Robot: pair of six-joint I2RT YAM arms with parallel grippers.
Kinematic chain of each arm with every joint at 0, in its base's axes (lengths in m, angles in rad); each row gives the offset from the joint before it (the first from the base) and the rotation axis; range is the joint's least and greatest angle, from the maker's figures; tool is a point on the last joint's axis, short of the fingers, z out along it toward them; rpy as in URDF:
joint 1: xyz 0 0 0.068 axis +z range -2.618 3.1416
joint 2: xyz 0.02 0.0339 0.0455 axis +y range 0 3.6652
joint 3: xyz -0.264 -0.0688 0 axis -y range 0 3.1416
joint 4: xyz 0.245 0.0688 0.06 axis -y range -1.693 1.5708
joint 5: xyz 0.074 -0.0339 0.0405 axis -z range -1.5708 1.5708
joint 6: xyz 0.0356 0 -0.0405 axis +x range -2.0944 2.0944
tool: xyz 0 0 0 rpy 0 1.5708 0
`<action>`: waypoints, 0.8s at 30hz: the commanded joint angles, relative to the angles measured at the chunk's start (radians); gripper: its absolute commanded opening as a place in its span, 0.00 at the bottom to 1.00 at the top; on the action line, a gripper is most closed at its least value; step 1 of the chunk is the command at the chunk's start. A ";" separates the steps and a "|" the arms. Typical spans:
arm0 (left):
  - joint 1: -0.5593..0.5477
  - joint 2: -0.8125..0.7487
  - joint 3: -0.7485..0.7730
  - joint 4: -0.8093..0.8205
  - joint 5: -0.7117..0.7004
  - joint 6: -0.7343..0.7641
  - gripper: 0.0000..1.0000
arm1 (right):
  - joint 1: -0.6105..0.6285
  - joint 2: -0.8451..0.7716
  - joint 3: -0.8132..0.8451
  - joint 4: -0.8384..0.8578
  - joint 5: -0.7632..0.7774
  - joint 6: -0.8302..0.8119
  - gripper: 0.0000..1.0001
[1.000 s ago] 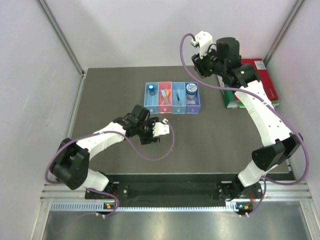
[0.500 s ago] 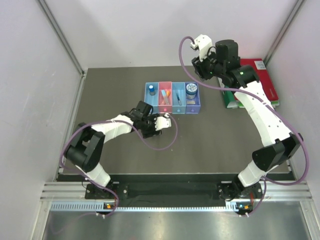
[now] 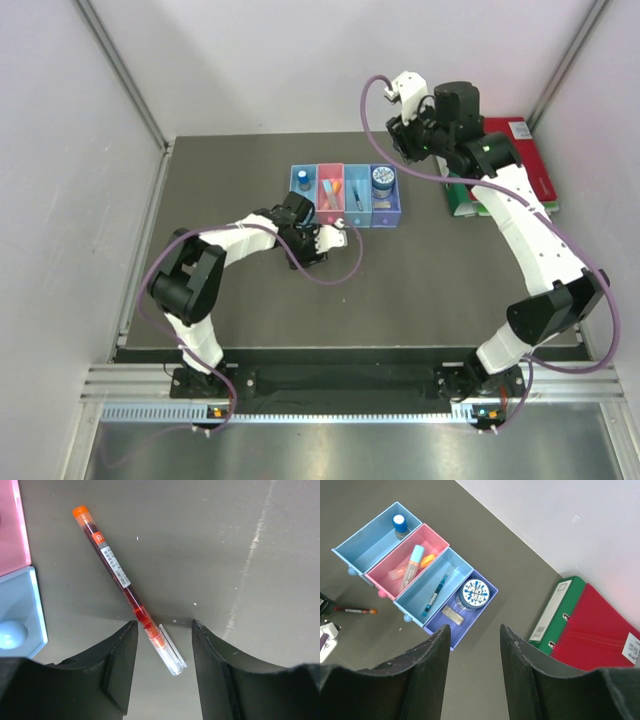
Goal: Sort the stationery into containers
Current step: Pick up the pen from the center of the board.
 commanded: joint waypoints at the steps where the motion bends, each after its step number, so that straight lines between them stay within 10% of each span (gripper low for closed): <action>1: 0.005 0.040 0.047 -0.106 0.001 0.017 0.52 | -0.016 -0.062 -0.004 0.025 -0.009 -0.015 0.44; 24: 0.015 0.107 0.080 -0.177 -0.092 -0.012 0.32 | -0.019 -0.052 0.000 0.042 -0.033 0.000 0.44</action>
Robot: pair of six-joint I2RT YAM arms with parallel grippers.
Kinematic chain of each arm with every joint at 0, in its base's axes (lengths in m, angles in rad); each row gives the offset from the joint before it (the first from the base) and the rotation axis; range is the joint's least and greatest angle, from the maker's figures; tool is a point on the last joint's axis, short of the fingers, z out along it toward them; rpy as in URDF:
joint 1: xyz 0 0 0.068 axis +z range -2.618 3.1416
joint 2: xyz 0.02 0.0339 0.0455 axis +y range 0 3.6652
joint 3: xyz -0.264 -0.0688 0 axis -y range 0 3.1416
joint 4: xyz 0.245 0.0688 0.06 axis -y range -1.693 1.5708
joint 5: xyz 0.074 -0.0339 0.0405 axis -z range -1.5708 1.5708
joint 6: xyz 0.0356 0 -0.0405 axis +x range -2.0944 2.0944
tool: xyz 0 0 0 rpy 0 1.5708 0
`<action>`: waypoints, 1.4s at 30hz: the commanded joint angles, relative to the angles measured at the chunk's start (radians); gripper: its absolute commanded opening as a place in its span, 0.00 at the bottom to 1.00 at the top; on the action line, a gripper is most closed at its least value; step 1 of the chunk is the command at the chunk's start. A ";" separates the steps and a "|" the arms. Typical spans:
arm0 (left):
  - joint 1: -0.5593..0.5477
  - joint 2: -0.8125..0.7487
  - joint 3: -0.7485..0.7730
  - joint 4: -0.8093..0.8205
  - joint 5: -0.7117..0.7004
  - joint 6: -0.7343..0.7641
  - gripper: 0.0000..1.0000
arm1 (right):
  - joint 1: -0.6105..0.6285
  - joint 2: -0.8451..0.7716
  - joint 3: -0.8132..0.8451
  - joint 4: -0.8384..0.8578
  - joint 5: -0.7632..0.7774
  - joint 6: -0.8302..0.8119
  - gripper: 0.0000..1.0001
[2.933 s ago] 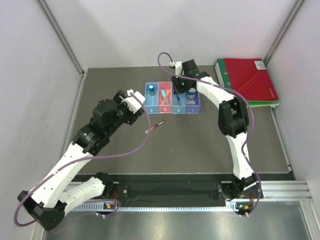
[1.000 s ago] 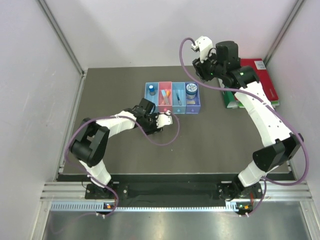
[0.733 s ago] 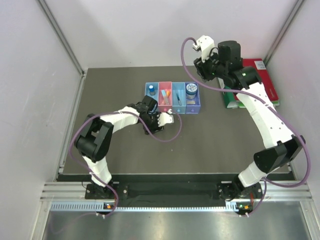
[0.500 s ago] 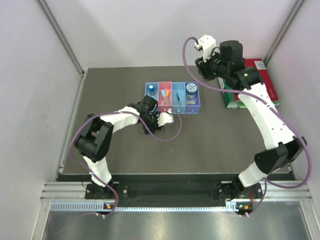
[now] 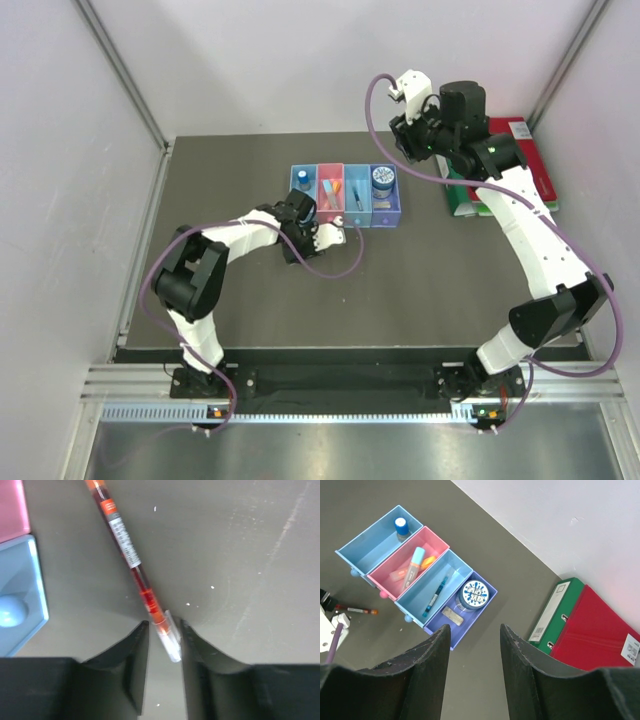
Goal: Sort the stationery into containers
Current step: Pick up the pen from the center of the board.
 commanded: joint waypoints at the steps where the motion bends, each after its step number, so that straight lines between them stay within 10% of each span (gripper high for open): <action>1: 0.009 0.088 0.034 -0.108 0.024 0.030 0.24 | -0.007 -0.032 0.008 0.039 -0.012 0.000 0.45; 6: 0.009 0.118 0.057 -0.144 0.030 0.069 0.00 | -0.007 -0.038 -0.002 0.039 -0.014 0.006 0.44; 17: 0.009 -0.050 0.046 -0.159 0.048 0.102 0.00 | -0.016 -0.052 -0.009 -0.021 -0.037 -0.033 0.45; 30: -0.073 -0.575 -0.063 -0.001 0.099 0.348 0.00 | -0.027 -0.015 0.043 -0.266 -0.386 -0.067 0.54; 42: -0.184 -0.672 -0.114 0.131 0.070 0.569 0.00 | 0.030 0.008 0.029 -0.406 -0.661 -0.052 0.60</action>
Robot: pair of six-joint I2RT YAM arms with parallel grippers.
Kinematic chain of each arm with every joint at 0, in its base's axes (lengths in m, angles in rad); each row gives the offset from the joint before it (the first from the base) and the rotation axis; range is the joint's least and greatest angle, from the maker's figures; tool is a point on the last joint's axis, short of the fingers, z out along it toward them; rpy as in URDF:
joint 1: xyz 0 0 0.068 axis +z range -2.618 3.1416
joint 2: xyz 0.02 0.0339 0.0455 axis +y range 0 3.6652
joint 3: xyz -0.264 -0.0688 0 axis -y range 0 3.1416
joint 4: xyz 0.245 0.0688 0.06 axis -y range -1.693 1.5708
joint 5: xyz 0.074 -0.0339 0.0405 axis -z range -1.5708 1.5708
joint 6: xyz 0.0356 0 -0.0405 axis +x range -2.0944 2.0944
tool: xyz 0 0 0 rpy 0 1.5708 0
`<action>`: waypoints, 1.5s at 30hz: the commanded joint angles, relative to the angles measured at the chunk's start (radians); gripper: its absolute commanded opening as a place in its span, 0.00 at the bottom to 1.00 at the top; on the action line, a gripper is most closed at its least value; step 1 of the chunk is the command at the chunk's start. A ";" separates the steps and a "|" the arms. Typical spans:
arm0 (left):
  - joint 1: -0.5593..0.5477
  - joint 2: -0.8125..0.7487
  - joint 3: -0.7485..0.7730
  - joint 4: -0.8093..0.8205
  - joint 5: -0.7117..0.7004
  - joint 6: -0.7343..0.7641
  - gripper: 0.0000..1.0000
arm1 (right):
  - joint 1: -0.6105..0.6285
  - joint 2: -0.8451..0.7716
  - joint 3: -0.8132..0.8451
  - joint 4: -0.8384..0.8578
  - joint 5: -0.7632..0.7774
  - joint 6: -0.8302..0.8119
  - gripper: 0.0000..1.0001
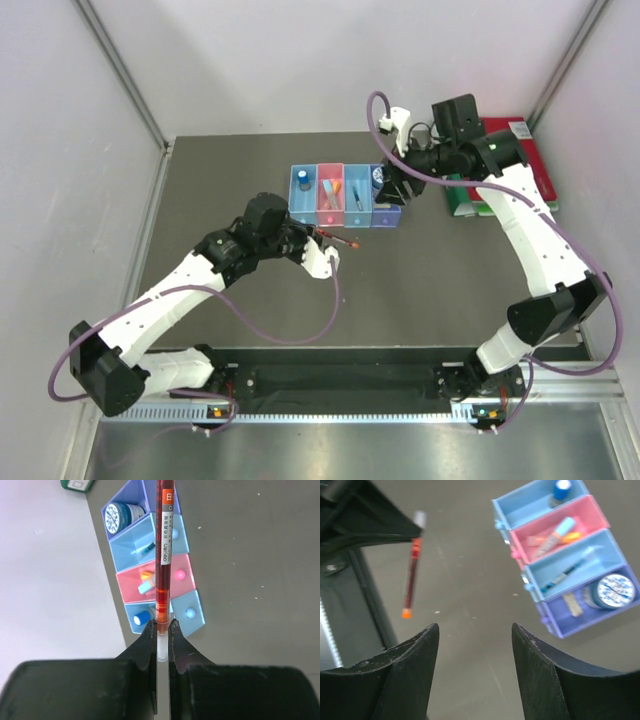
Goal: Sort the stationery into containers
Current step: Place the pen in the storage box.
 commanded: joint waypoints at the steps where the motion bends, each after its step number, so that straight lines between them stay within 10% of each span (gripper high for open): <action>1: -0.017 -0.024 -0.015 0.121 0.008 0.118 0.00 | 0.033 -0.014 -0.021 -0.046 -0.157 0.014 0.61; 22: -0.064 -0.006 -0.011 0.364 0.052 0.210 0.00 | 0.159 0.005 -0.116 -0.034 -0.153 0.037 0.59; 29: -0.070 -0.021 -0.020 0.361 0.061 0.223 0.00 | 0.171 0.015 -0.124 -0.013 -0.114 0.045 0.16; 33: -0.073 -0.030 -0.038 0.394 0.066 0.221 0.23 | 0.175 0.019 -0.127 -0.001 -0.097 0.051 0.00; 37: -0.073 -0.049 -0.075 0.436 0.064 0.223 0.72 | 0.178 0.016 -0.145 0.007 -0.085 0.054 0.00; 45: -0.073 -0.118 -0.113 0.450 0.008 0.151 0.99 | 0.176 0.007 -0.162 0.048 0.004 0.083 0.00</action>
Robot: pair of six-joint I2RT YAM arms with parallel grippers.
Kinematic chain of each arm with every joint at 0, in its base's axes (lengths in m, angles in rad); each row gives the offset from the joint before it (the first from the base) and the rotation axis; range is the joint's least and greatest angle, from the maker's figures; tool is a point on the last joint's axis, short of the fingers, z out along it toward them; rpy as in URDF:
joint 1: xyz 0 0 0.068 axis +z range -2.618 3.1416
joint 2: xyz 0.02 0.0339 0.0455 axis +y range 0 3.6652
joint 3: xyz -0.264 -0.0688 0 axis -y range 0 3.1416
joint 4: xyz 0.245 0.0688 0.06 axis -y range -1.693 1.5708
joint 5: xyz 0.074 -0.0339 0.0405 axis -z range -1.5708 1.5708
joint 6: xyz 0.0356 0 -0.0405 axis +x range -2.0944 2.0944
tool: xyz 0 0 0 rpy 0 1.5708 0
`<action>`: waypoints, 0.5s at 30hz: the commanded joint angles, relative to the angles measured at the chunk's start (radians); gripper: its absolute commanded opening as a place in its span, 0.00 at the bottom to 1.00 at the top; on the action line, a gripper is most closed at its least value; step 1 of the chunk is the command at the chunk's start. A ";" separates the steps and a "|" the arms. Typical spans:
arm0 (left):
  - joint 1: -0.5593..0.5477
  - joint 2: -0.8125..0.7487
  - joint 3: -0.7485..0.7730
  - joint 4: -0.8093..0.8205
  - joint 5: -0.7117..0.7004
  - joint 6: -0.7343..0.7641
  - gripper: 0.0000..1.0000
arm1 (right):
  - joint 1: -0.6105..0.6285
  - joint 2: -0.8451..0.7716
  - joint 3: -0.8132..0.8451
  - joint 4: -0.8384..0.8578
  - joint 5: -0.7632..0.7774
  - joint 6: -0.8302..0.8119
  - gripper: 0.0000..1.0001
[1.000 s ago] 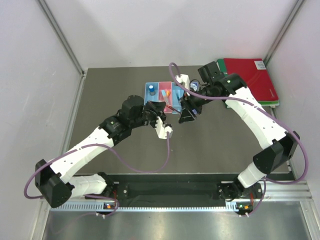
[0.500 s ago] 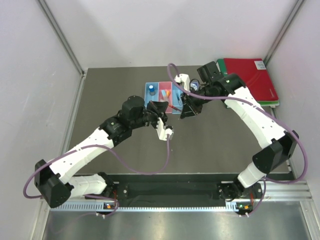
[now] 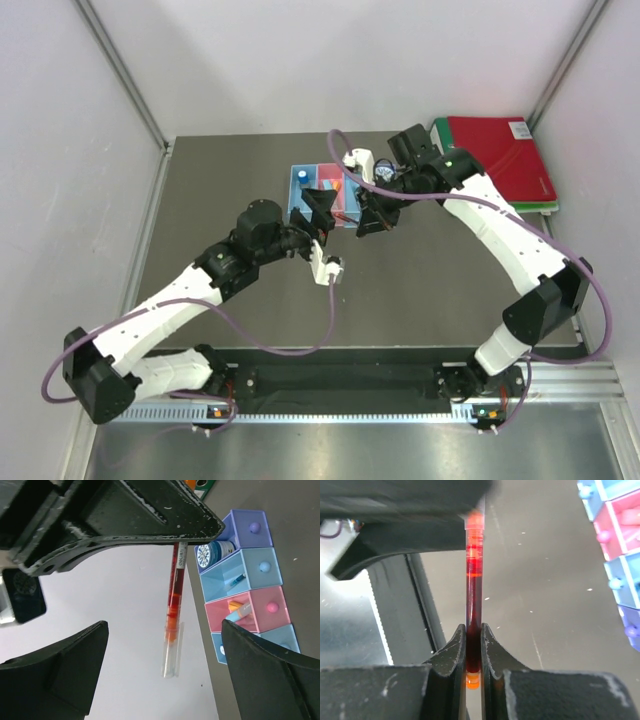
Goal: Sort the stationery into containers
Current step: Place the pen in the storage box.
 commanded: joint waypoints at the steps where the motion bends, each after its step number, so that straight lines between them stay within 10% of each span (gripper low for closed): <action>1: -0.003 -0.071 -0.018 0.070 -0.027 -0.057 0.99 | 0.009 -0.015 -0.010 0.081 0.097 0.025 0.00; 15: -0.007 -0.355 -0.138 -0.129 -0.226 -0.129 0.99 | -0.077 0.234 0.136 0.299 0.404 0.285 0.00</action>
